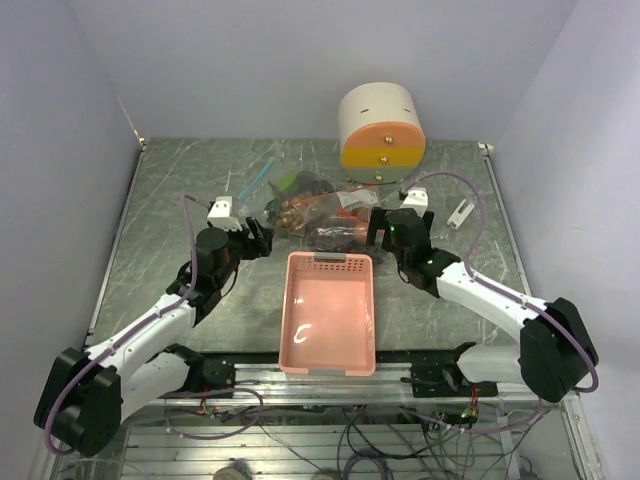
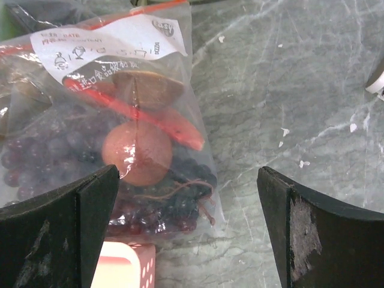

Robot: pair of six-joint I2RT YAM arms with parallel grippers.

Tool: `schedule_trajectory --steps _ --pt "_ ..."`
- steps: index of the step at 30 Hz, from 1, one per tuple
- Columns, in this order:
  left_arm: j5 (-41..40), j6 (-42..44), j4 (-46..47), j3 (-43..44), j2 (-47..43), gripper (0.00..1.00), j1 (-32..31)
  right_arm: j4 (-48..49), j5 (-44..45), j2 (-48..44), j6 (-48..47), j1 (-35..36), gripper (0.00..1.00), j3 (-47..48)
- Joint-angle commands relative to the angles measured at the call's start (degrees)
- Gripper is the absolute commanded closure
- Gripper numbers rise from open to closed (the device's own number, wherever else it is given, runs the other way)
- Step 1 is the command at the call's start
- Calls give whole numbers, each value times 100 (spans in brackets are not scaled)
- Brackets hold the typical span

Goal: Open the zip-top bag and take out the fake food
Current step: Pick up the bin at the center of the board.

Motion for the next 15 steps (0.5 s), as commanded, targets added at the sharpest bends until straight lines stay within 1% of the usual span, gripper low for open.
schedule_trajectory --steps 1,4,9,12,15 --pt "-121 65 58 101 -180 22 -31 -76 160 32 139 -7 0 127" --pt "-119 25 29 101 -191 23 -31 78 88 -94 66 -7 0 -8" --pt "-151 -88 186 -122 -477 28 -31 733 -531 -584 -290 -6 0 -540" --pt "-413 -211 148 -170 -593 33 -31 1029 -684 -885 -399 -7 0 -794" --pt "-684 -386 64 -180 -625 37 -31 1115 -665 -1182 -443 -7 0 -936"
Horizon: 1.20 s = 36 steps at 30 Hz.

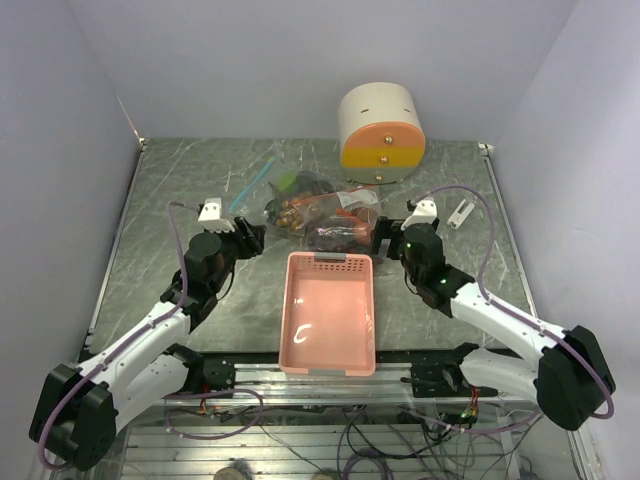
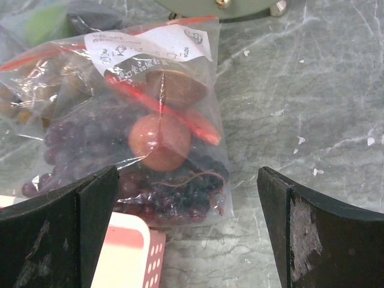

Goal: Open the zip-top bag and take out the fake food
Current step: Pick up the bin at the center of the board.

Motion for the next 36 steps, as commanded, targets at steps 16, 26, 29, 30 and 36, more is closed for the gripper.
schedule_trajectory --steps 16,26,29,30,36 --pt "-394 -165 -82 14 79 20 -31 -1279 -1404 -95 937 -3 5 318" --pt "-405 -147 -173 21 -73 21 -31 -1436 -1685 162 1230 267 39 97" --pt "-352 -156 -166 46 -11 22 -31 -1506 -1596 130 1313 443 46 69" --pt "-330 -160 -167 57 14 22 -32 -1535 -1560 134 1343 501 46 69" --pt "-323 -152 -198 80 -2 23 -40 -1884 -1004 334 1525 1071 46 191"
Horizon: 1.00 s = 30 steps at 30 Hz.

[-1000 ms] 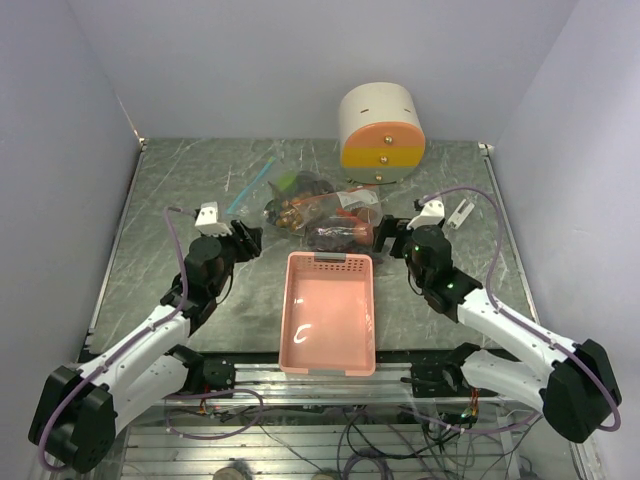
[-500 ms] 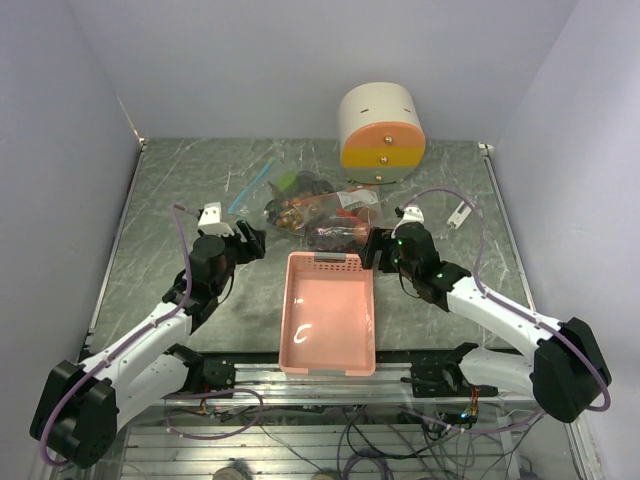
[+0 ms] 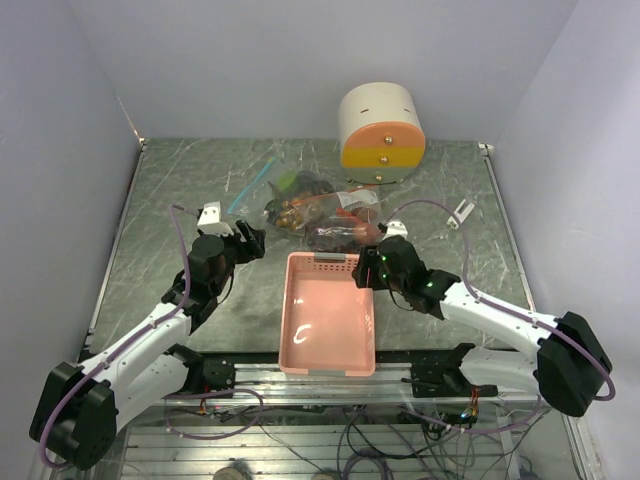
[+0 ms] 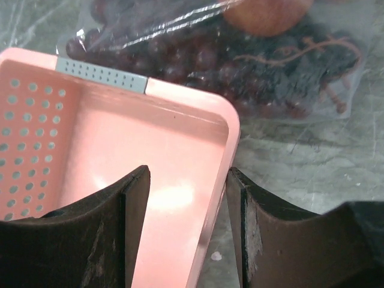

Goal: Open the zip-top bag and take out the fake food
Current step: Pick up the bin at the center of the board.

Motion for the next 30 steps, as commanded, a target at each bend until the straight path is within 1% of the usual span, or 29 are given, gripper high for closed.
schedule_trajectory --steps 1,5,8,14,19,22,30 --pt "43 45 -18 220 -33 23 -39 -415 568 198 251 395 46 110" --pt "57 52 -25 218 -42 24 -40 -542 754 346 345 607 48 124" --pt "118 53 47 194 -22 25 -48 -562 745 310 372 625 61 84" --pt "137 45 32 223 24 27 -57 -716 807 81 365 634 83 150" --pt "132 54 7 236 34 27 -57 -936 932 61 276 626 96 441" --pt "119 61 -2 246 29 27 -57 -991 951 69 212 629 100 610" --pt "24 75 -38 221 -45 27 -61 -945 907 243 -9 585 100 1084"
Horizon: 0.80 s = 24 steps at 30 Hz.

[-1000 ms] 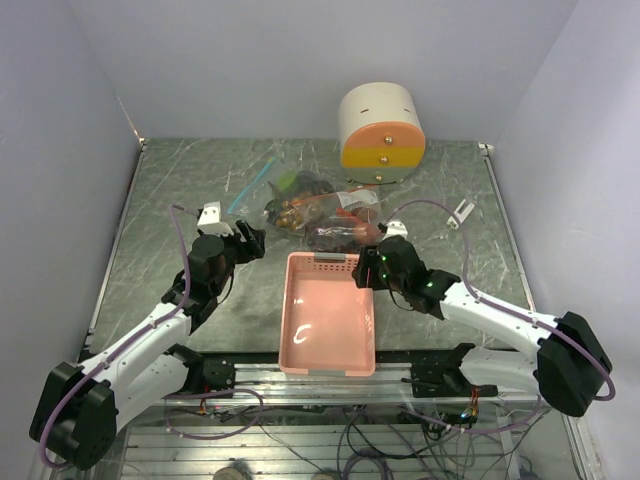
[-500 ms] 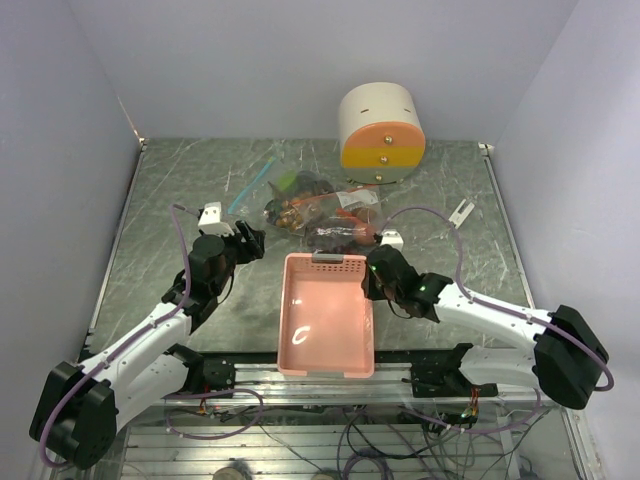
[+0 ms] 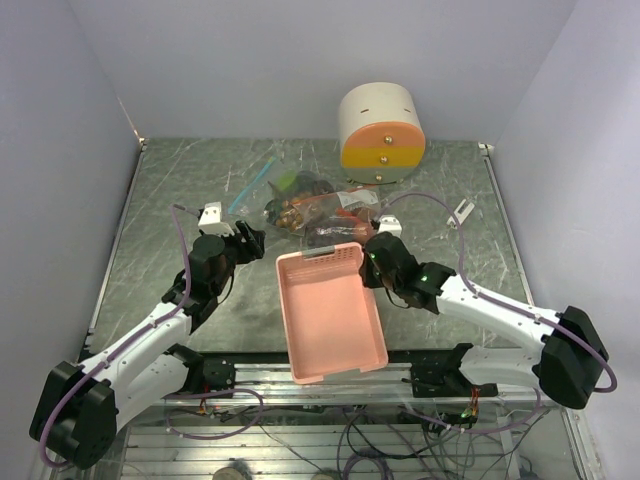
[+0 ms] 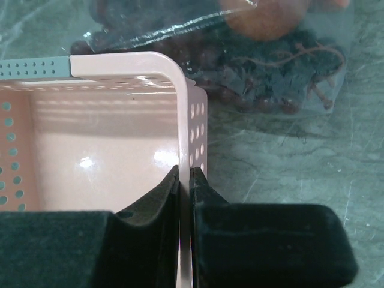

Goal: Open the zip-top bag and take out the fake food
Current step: Pick up the bin at the center of the board.

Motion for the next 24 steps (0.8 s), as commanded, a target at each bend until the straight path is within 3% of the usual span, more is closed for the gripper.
schedule_trajectory --steps 1,13,24 --pt "-13 77 -5 212 -66 27 -52 14 132 80 -195 -57 100 545" --pt "117 68 34 239 31 27 -61 -224 -63 -177 -837 -1246 100 1173" --pt "285 24 179 248 273 27 -73 -796 1532 -681 -738 -1995 100 1497"
